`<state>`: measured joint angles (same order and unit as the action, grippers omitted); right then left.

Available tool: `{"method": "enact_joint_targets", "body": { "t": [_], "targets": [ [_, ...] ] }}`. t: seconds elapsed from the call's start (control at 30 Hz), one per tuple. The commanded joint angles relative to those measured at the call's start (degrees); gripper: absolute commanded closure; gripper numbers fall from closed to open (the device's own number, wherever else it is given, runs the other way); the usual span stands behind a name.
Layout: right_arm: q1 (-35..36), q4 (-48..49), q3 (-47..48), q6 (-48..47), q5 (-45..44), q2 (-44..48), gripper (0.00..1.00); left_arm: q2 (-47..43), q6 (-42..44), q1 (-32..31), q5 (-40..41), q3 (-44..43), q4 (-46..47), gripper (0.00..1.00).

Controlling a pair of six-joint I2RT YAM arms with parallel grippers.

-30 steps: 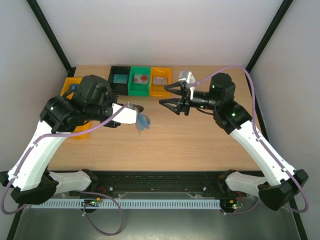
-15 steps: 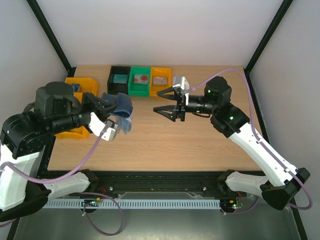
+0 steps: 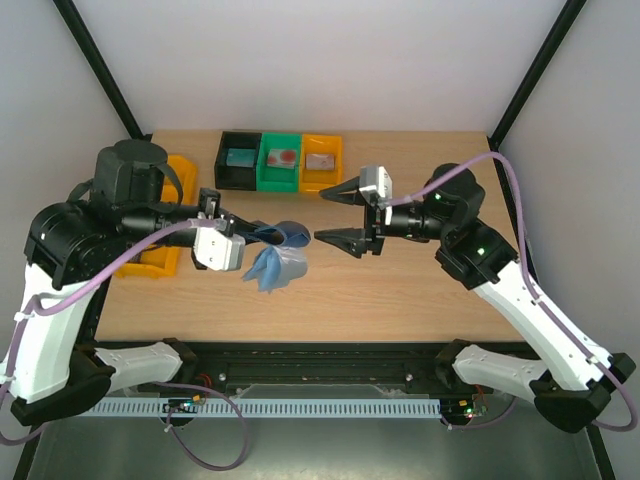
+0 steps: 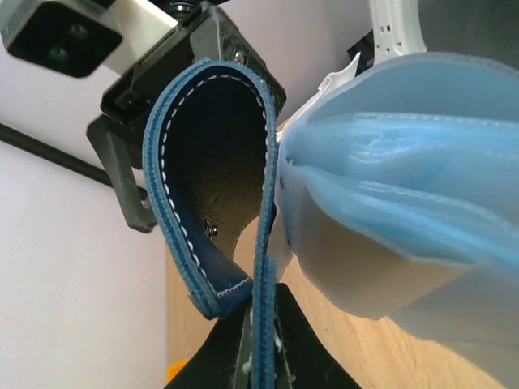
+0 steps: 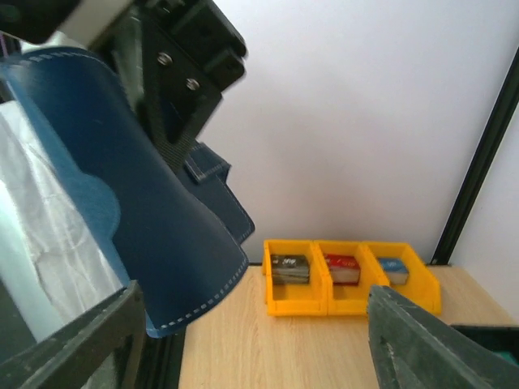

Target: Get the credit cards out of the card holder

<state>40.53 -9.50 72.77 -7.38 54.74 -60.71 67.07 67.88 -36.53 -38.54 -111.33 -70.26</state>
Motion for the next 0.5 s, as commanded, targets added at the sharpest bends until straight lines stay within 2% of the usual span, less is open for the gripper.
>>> {"method": "enact_joint_targets", "body": {
  "t": [0.0, 0.2, 0.3, 0.33, 0.37, 0.4, 0.47],
  "targets": [
    [0.9, 5.5, -1.6, 2.0, 1.5, 2.5, 0.24, 0.6, -3.7, 0.7, -7.3, -0.2, -0.3, 0.98],
    [3.1, 8.6, -1.4, 5.5, 2.2, 1.5, 0.13, 1.2, -6.8, 1.1, -11.0, 0.9, 0.1, 0.98],
    [4.8, 10.3, -1.0, 7.1, 1.3, 0.4, 0.14, 1.3, -7.1, 1.1, -10.4, 1.7, 0.4, 0.98],
    [5.1, 10.8, -0.8, 7.4, 0.9, 0.2, 0.2, 1.2, -7.1, 1.2, -10.3, 2.0, 0.4, 0.98],
    [5.2, 10.9, -0.5, 7.7, 0.7, -0.1, 0.33, 1.1, -7.3, 1.2, -10.3, 2.3, 0.5, 0.98],
    [5.2, 10.9, -0.3, 7.8, 1.0, -0.3, 0.41, 0.9, -7.5, 1.2, -10.3, 2.6, 0.5, 0.98],
    [5.3, 10.6, -0.3, 7.8, 2.6, -0.6, 0.46, 0.7, -8.0, 1.2, -10.2, 3.1, 0.9, 0.98]
  ]
}}
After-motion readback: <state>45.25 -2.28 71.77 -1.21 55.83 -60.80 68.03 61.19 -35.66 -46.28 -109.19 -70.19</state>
